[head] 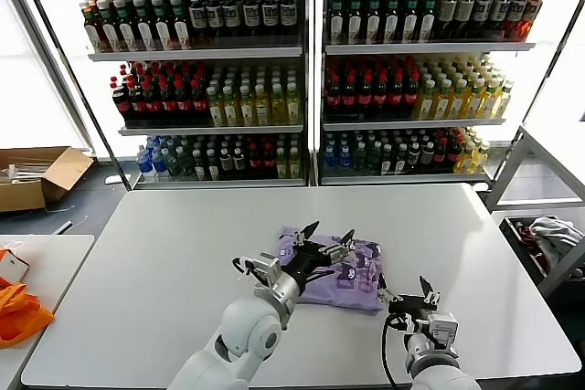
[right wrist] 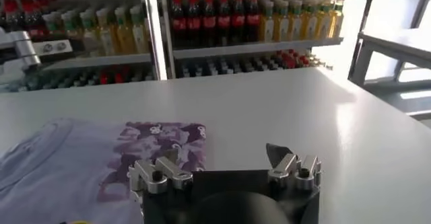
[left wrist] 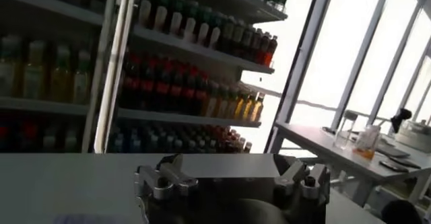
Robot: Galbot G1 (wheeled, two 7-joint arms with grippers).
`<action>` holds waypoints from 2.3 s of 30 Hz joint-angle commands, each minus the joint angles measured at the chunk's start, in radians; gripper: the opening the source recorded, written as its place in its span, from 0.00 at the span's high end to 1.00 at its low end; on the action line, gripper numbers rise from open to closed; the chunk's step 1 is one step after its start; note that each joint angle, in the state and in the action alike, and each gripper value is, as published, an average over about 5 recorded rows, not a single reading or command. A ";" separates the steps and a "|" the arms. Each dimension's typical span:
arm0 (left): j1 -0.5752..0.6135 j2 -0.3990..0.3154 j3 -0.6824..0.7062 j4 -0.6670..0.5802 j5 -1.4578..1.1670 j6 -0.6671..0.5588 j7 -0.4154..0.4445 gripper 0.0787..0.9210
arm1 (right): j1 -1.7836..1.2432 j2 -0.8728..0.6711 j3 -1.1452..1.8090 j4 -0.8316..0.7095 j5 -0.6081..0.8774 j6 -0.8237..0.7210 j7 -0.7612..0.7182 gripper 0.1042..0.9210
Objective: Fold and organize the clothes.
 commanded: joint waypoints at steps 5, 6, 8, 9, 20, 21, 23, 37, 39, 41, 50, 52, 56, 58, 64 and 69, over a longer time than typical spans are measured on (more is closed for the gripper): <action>0.104 0.081 -0.170 -0.064 0.116 0.058 -0.063 0.12 | 0.074 -0.074 -0.001 -0.055 0.589 -0.025 0.143 0.13; 0.113 0.075 -0.175 -0.065 0.119 0.057 -0.063 0.12 | 0.096 -0.059 -0.004 -0.074 0.606 -0.025 0.160 0.13; 0.130 0.065 -0.182 -0.070 0.124 0.058 -0.065 0.12 | 0.130 -0.035 -0.016 -0.117 0.616 -0.025 0.190 0.14; 0.140 0.062 -0.185 -0.072 0.128 0.059 -0.066 0.12 | 0.142 -0.027 -0.024 -0.136 0.615 -0.025 0.199 0.15; 0.219 0.057 -0.235 -0.102 0.146 0.071 -0.067 0.12 | 0.146 -0.047 -0.043 -0.188 0.612 -0.024 0.207 0.51; 0.223 0.054 -0.237 -0.104 0.146 0.072 -0.068 0.12 | 0.145 -0.050 -0.043 -0.186 0.611 -0.024 0.205 0.55; 0.233 0.048 -0.239 -0.109 0.147 0.074 -0.071 0.12 | 0.143 -0.056 -0.043 -0.180 0.608 -0.023 0.203 0.62; 0.304 0.033 -0.306 -0.198 0.153 0.073 -0.075 0.12 | 0.233 -0.211 -0.019 -0.208 0.371 -0.028 0.046 0.98; 0.312 0.031 -0.320 -0.211 0.153 0.064 -0.078 0.12 | 0.237 -0.233 -0.025 -0.218 0.338 -0.029 0.016 0.97; 0.318 0.029 -0.330 -0.221 0.156 0.052 -0.082 0.12 | 0.233 -0.244 -0.030 -0.217 0.306 -0.028 -0.009 0.93; 0.341 0.012 -0.372 -0.229 0.218 -0.031 -0.111 0.12 | 0.189 -0.217 0.012 -0.107 0.011 -0.018 -0.083 0.62; 0.352 0.008 -0.377 -0.243 0.221 -0.031 -0.110 0.12 | 0.197 -0.206 -0.011 -0.076 -0.025 -0.015 -0.101 0.55; 0.391 0.006 -0.378 -0.273 0.235 -0.030 -0.106 0.12 | 0.259 -0.195 -0.115 -0.088 -0.043 -0.004 -0.158 0.42; 0.418 0.006 -0.379 -0.284 0.250 -0.030 -0.101 0.12 | 0.329 -0.210 -0.184 -0.134 -0.054 0.008 -0.195 0.35; 0.495 -0.011 -0.403 -0.319 0.280 -0.033 -0.089 0.12 | 0.566 -0.277 -0.369 -0.322 -0.038 0.044 -0.269 0.16; 0.541 -0.043 -0.438 -0.338 0.291 -0.038 -0.083 0.12 | 0.674 -0.272 -0.455 -0.446 -0.044 0.075 -0.317 0.12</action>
